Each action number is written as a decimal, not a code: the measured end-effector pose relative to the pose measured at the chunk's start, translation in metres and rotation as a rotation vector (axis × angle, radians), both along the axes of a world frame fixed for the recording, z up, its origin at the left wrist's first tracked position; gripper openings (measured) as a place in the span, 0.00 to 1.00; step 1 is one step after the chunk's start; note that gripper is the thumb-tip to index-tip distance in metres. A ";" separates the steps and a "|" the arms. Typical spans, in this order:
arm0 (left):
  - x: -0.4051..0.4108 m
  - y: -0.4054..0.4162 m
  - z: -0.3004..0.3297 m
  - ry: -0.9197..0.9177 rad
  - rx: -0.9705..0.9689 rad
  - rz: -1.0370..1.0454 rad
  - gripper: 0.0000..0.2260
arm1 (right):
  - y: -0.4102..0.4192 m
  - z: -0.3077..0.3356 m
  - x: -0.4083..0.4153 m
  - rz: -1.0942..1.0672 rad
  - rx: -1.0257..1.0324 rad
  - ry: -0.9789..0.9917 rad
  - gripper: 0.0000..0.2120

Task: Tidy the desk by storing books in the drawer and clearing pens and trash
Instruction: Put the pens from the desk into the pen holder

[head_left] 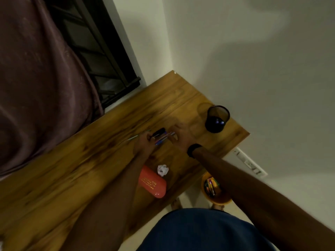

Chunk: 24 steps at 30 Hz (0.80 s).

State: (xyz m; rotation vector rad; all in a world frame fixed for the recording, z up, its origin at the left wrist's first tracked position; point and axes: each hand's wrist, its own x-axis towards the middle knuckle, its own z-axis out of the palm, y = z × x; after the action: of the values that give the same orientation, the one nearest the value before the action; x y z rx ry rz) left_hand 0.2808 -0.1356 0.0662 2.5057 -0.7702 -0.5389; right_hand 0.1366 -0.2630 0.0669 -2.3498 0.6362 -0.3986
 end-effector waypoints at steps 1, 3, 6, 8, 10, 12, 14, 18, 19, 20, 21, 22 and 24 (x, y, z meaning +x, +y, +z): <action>0.004 0.007 -0.003 -0.001 0.017 0.005 0.10 | 0.001 -0.008 0.004 0.018 0.015 0.076 0.13; 0.011 0.016 -0.009 0.013 0.035 0.014 0.13 | 0.004 -0.014 0.012 0.057 0.018 0.187 0.18; 0.017 0.021 -0.013 0.050 0.028 0.019 0.19 | 0.012 -0.016 0.026 0.141 -0.066 0.299 0.20; 0.019 0.020 -0.013 0.017 0.035 -0.056 0.18 | 0.017 -0.017 0.035 0.177 -0.142 0.381 0.20; 0.021 0.019 -0.016 -0.033 0.018 -0.171 0.14 | 0.019 -0.021 0.041 0.170 -0.182 0.416 0.19; 0.023 0.017 -0.019 -0.047 0.007 -0.243 0.12 | 0.019 -0.025 0.045 0.166 -0.223 0.448 0.19; 0.024 0.013 -0.022 -0.055 0.008 -0.266 0.12 | 0.018 -0.026 0.046 0.168 -0.249 0.466 0.19; 0.026 0.003 -0.027 -0.105 0.048 -0.336 0.11 | 0.018 -0.023 0.042 0.132 -0.289 0.415 0.16; 0.027 0.002 -0.027 -0.125 0.060 -0.369 0.11 | 0.017 -0.023 0.040 0.126 -0.307 0.388 0.15; 0.027 0.002 -0.028 -0.148 0.067 -0.403 0.11 | 0.016 -0.023 0.037 0.128 -0.328 0.371 0.15; 0.028 0.002 -0.030 -0.161 0.074 -0.425 0.12 | 0.015 -0.025 0.034 0.137 -0.351 0.365 0.14; 0.028 0.004 -0.033 -0.169 0.076 -0.438 0.12 | 0.015 -0.028 0.031 0.148 -0.371 0.362 0.13; 0.027 0.010 -0.038 -0.161 0.074 -0.430 0.15 | 0.012 -0.032 0.026 0.175 -0.391 0.366 0.13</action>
State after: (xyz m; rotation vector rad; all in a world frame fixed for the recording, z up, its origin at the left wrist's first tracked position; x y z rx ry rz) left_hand 0.3076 -0.1253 0.0282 2.4767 -1.3905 -0.5163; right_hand 0.1624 -0.2507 0.0347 -2.8615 0.5477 -0.0075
